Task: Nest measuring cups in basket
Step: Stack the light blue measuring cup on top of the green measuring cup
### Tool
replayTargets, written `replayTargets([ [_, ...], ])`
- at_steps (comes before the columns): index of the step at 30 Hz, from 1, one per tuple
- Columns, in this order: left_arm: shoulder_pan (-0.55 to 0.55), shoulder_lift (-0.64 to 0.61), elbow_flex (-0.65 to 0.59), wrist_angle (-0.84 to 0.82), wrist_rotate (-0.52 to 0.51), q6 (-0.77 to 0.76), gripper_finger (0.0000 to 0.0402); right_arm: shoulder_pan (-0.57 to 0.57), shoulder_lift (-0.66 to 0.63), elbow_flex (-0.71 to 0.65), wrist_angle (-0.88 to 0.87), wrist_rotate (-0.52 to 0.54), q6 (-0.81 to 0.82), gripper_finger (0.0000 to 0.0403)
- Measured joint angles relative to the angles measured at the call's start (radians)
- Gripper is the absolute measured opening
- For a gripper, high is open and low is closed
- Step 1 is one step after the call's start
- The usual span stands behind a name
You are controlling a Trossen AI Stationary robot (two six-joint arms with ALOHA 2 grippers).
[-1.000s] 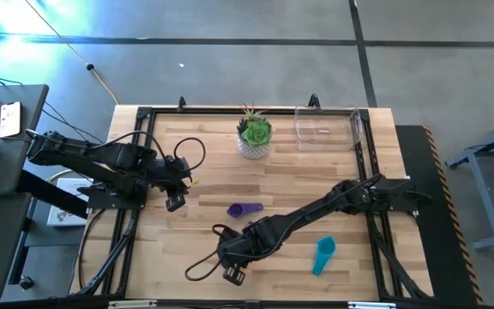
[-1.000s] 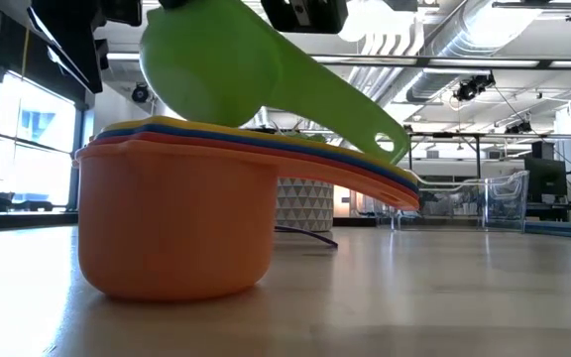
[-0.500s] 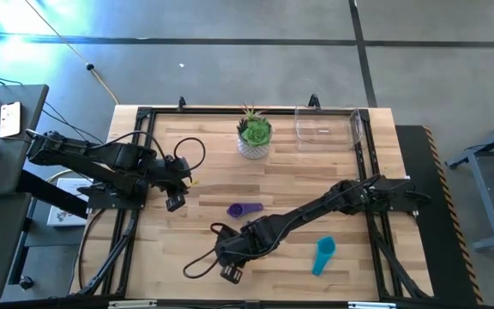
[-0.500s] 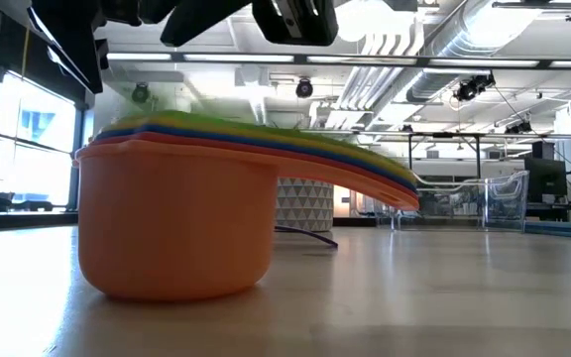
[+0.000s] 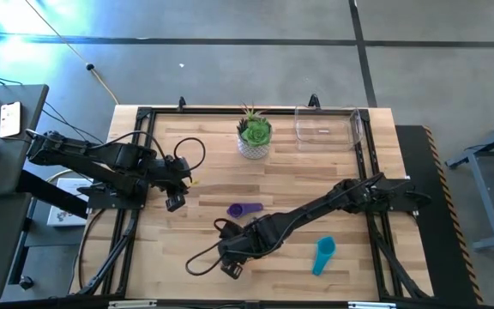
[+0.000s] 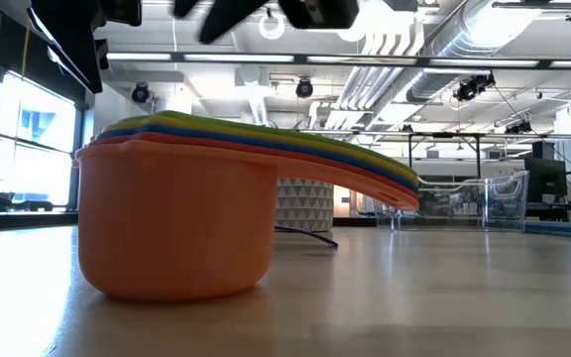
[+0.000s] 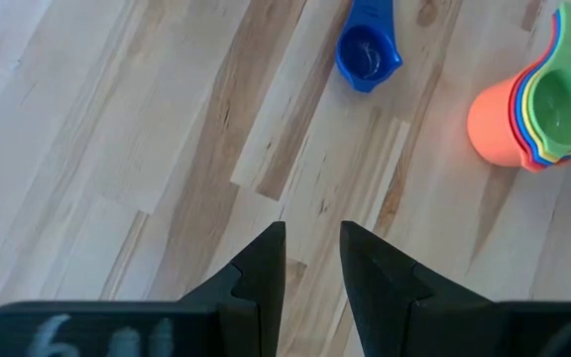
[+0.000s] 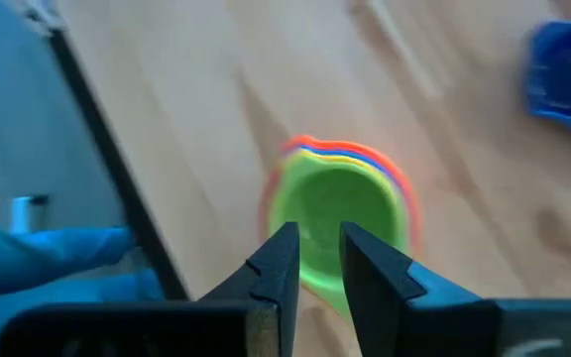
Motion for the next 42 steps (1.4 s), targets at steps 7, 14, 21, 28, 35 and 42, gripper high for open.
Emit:
replayTargets([
  [7, 0.0, 0.0, 0.0, 0.0, 0.0, 0.0, 0.009, 0.028, -0.027, 0.0, -0.229, 0.088, 0.117, 0.0068],
  [14, 0.0, 0.0, 0.0, 0.0, 0.001, -0.019, 0.009, 0.059, -0.036, 0.0, -0.498, 0.164, 0.348, 0.0068],
  [21, 0.0, 0.0, 0.0, 0.005, 0.0, -0.028, 0.009, 0.07, -0.039, 0.0, -0.499, 0.203, 0.412, 0.0068],
  [28, 0.0, 0.0, 0.0, 0.015, 0.0, -0.038, 0.009, 0.069, -0.039, 0.0, -0.497, 0.222, 0.379, 0.0068],
  [35, 0.0, 0.0, 0.0, 0.021, 0.0, -0.056, 0.009, 0.069, -0.039, 0.0, -0.497, 0.236, 0.314, 0.0068],
  [42, 0.0, 0.0, 0.0, 0.023, 0.0, -0.083, 0.009, 0.069, -0.181, -0.279, -0.498, 0.2, 0.406, 0.0068],
])
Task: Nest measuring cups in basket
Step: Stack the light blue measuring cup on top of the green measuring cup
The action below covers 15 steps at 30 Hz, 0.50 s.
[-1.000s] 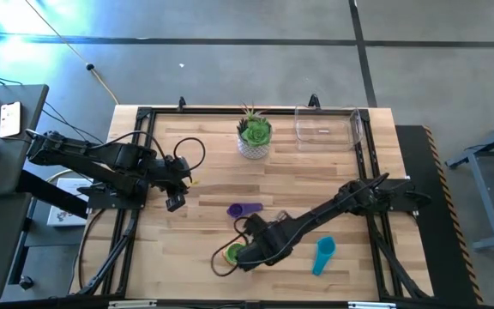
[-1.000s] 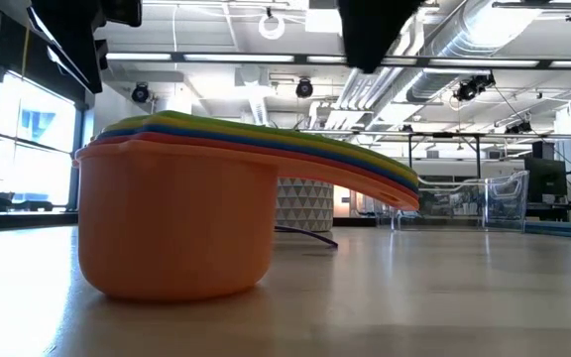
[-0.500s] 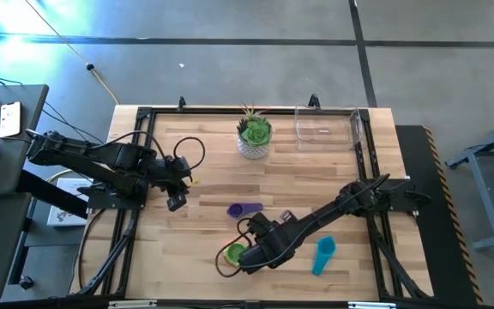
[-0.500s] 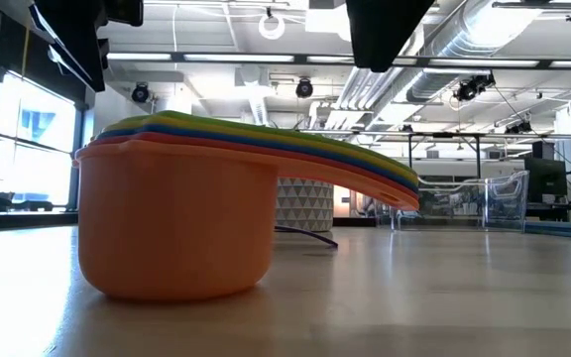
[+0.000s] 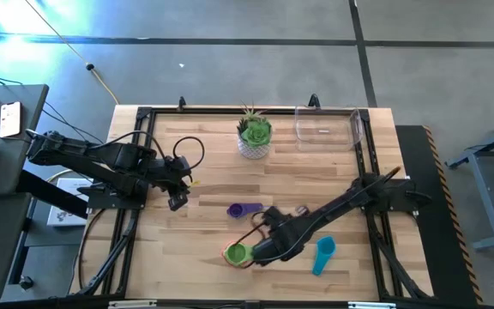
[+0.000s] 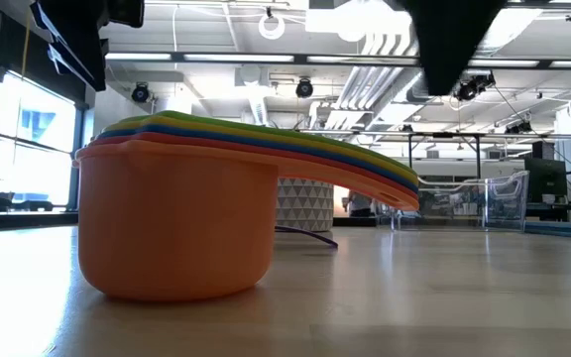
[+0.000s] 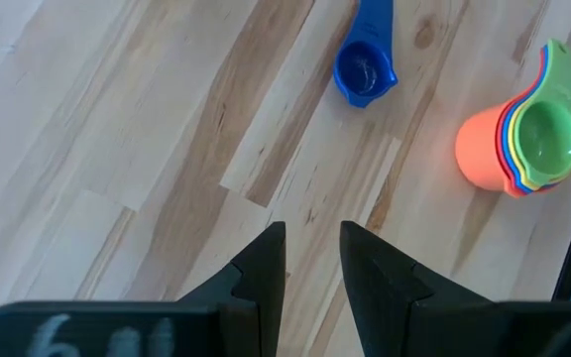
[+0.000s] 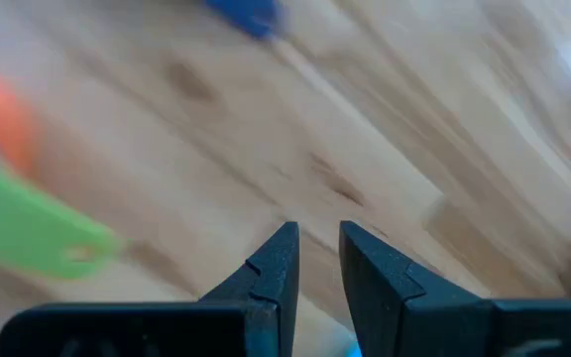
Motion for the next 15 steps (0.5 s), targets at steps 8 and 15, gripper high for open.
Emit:
replayTargets([
  [8, 0.0, 0.0, 0.0, 0.015, 0.0, -0.008, 0.009, 0.065, -0.282, -0.332, 0.046, -0.027, 0.315, 0.0068],
  [15, 0.001, 0.0, 0.0, 0.02, -0.031, -0.025, 0.009, 0.129, -0.415, -0.537, 0.139, -0.1, 0.567, 0.0068],
])
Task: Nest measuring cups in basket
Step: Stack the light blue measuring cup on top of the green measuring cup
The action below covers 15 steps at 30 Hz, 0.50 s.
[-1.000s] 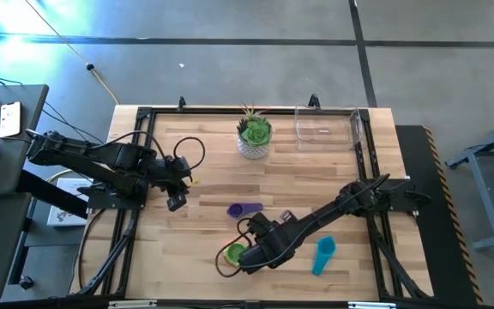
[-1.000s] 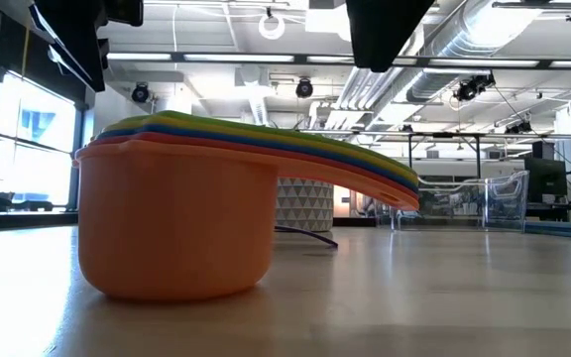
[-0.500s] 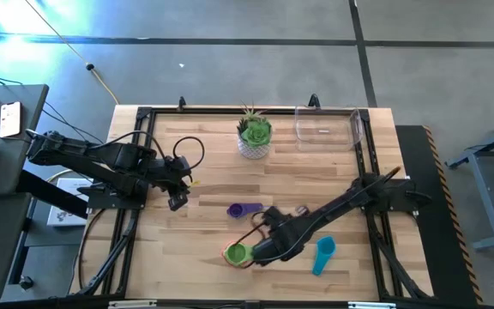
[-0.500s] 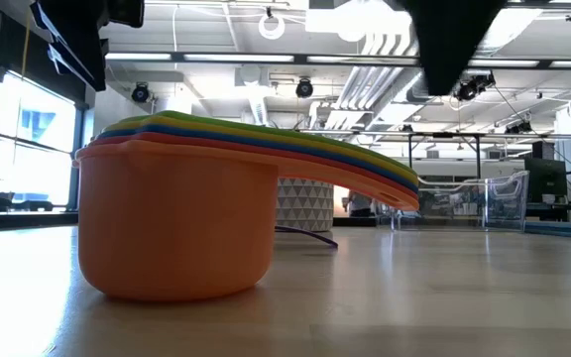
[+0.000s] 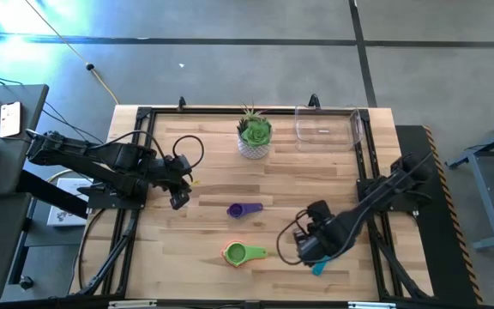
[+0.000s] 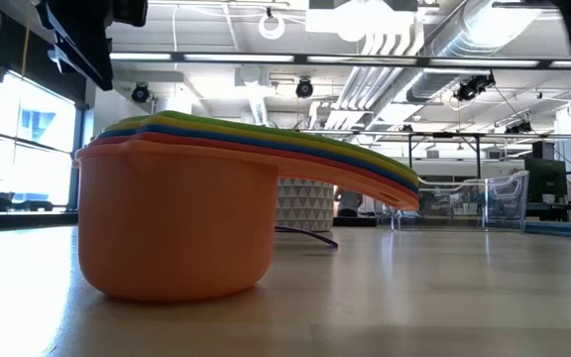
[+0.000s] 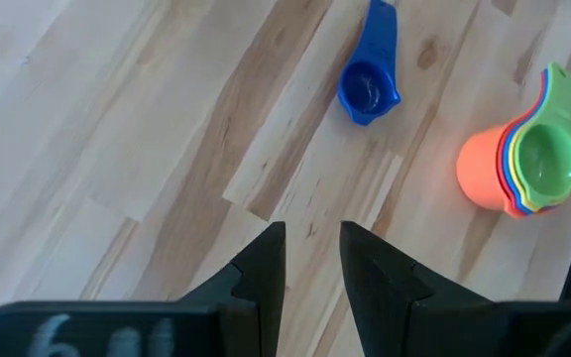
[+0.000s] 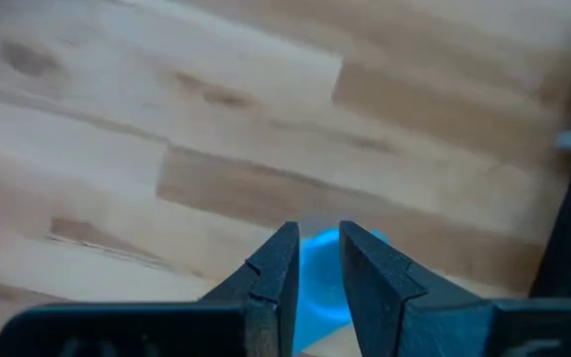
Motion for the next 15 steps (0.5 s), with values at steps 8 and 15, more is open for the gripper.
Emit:
replayTargets([
  [8, 0.0, 0.0, 0.0, 0.0, -0.003, -0.037, 0.009, 0.051, -0.011, -0.136, 0.152, -0.045, 0.078, 0.0079],
  [15, 0.0, 0.0, 0.0, 0.0, -0.036, -0.091, 0.009, 0.078, -0.011, -0.209, 0.239, -0.076, 0.148, 0.0119],
])
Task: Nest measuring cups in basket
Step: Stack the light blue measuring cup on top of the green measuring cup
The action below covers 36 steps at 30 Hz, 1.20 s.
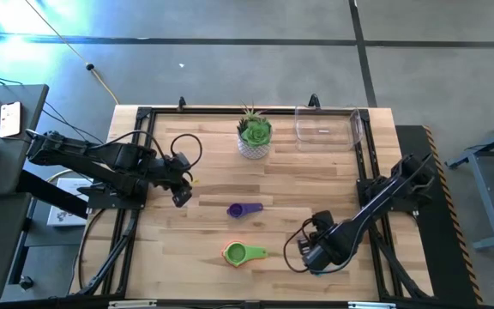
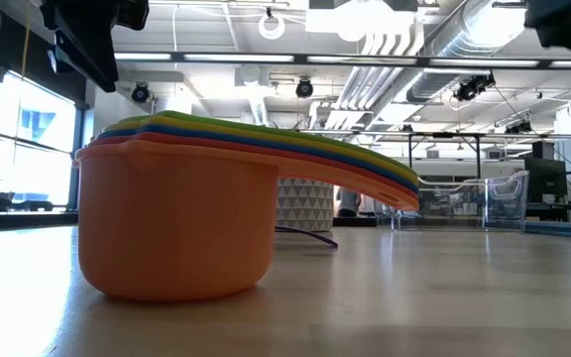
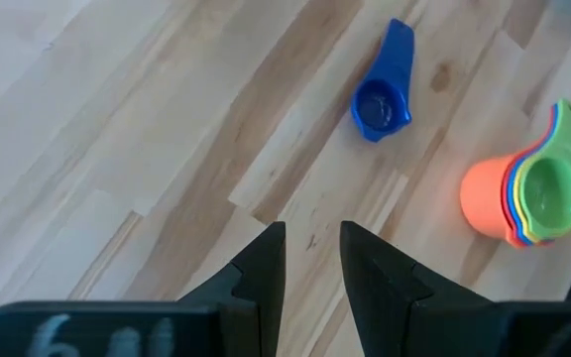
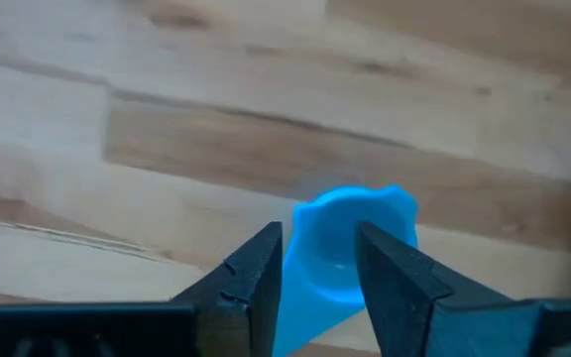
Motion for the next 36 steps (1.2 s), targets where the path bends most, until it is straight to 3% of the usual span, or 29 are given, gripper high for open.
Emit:
replayTargets([
  [5, 0.0, 0.0, 0.0, 0.001, -0.03, -0.039, 0.009, 0.002, 0.0, -0.066, 0.128, -0.066, 0.004, 0.0126],
  [21, 0.0, 0.0, 0.0, 0.008, -0.033, -0.067, 0.009, 0.0, 0.001, -0.244, 0.333, -0.086, 0.045, 0.0121],
  [24, 0.0, 0.0, 0.0, 0.008, -0.033, -0.068, 0.009, 0.001, 0.001, -0.259, 0.364, -0.101, 0.029, 0.01],
  [30, 0.0, 0.0, 0.0, 0.008, -0.04, -0.091, 0.009, 0.0, 0.001, -0.244, 0.368, -0.099, -0.049, 0.0012],
  [36, 0.0, 0.0, 0.0, 0.008, -0.05, -0.093, 0.009, 0.0, 0.001, -0.223, 0.362, -0.101, -0.123, 0.0008],
])
